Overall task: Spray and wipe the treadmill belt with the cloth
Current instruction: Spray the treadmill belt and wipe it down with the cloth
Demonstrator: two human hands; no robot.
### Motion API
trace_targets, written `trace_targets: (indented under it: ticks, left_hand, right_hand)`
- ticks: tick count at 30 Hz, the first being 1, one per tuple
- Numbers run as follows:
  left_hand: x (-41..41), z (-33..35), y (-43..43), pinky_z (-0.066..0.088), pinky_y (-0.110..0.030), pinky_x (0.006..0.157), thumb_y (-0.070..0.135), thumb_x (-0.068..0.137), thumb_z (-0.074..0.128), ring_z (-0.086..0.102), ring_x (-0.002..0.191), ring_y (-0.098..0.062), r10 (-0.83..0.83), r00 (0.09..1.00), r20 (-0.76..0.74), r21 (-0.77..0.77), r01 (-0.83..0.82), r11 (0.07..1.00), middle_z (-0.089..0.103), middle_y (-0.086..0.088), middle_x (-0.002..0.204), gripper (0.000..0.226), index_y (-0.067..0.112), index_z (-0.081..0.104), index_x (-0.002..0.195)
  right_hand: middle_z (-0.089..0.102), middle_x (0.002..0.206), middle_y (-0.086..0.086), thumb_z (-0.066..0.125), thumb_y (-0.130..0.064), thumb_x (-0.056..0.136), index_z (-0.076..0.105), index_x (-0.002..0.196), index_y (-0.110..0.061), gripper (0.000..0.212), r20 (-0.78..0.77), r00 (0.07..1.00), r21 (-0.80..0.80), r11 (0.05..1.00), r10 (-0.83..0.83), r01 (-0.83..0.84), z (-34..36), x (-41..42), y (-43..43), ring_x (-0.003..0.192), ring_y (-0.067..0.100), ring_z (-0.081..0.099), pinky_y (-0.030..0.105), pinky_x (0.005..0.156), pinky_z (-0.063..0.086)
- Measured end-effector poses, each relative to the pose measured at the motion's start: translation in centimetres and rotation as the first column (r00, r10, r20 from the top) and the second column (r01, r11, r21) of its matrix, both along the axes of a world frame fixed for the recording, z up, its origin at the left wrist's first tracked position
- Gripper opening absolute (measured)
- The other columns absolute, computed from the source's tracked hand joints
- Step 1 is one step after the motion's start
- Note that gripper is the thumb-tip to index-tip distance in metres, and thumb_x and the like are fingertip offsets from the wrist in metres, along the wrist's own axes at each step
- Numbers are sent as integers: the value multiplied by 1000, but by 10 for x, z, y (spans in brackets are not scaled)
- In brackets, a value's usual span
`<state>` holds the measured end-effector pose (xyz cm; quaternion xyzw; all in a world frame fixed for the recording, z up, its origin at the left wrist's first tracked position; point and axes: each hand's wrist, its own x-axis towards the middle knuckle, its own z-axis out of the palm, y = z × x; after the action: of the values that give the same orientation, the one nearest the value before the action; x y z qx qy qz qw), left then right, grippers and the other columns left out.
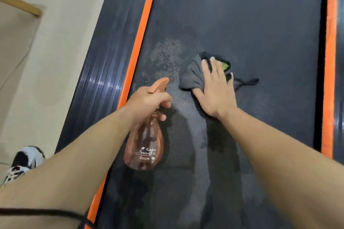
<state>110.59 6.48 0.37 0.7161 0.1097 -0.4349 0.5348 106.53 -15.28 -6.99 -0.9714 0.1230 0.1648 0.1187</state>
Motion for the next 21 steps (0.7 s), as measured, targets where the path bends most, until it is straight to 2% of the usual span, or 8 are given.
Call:
trace_targets:
  ticks: [2,4,8,11,14,17,19,21]
  left_hand:
    - [-3,0,3,51,-35,67,12,94,66,61,66,-28,35,999,-22,-3,-35,999,73,-9,94,19,31,67,96]
    - [-1,4,2,50,-38,69,11,94,67,61,65,-29,43,998,-51,12,-43,999,72,-10,95,17,25,63,86]
    - [7,7,-6,53,-33,63,12,90,72,61,58,-26,39,999,-20,113,-36,993,70,-10,91,4,14,69,86]
    - [10,5,-8,51,-28,52,11,85,72,59,53,-23,58,997,41,171,-64,983,66,-6,80,9,8,67,78]
    - [10,4,-6,44,-25,46,13,84,71,60,44,-23,126,992,25,205,-129,970,63,-6,64,14,9,62,74]
    - [8,4,-3,47,-31,55,12,85,71,62,48,-24,156,987,-26,155,-150,976,67,-9,68,14,9,62,74]
    - [9,6,-1,52,-37,67,14,86,73,66,60,-28,152,986,-66,97,-145,985,73,-10,80,9,8,67,82]
    - [12,7,2,53,-35,69,18,85,77,68,63,-26,115,991,-67,78,-109,991,75,-5,88,13,8,73,93]
  right_hand:
    - [-14,170,3,40,-55,94,-5,162,-22,88,-25,985,12,985,170,-170,0,-52,17,157,23,-11,59,123,6]
    - [-15,170,2,39,-57,91,-7,162,-23,91,-57,964,7,966,260,-260,0,-91,27,157,22,-10,60,123,13]
    - [-31,165,-3,37,-58,92,-23,158,-29,94,-123,960,26,968,252,-251,-1,-103,33,155,19,-22,57,123,6]
    - [-30,165,-4,39,-57,93,-19,160,-27,94,-117,962,32,969,248,-246,1,-100,34,154,19,-22,57,123,6]
    - [-31,165,-4,39,-58,94,-20,159,-27,93,-130,958,24,966,257,-256,2,-101,34,155,19,-22,57,123,6]
    - [-35,163,-5,31,-61,93,-26,157,-30,91,-152,957,12,968,248,-249,4,-100,36,152,18,-28,56,123,2]
    - [-37,162,-6,29,-61,92,-28,156,-31,91,-172,955,14,970,241,-243,6,-99,37,151,17,-32,56,123,0]
    - [-40,160,-7,33,-60,95,-32,154,-31,92,-205,949,25,971,238,-238,9,-98,37,150,17,-34,56,123,0]
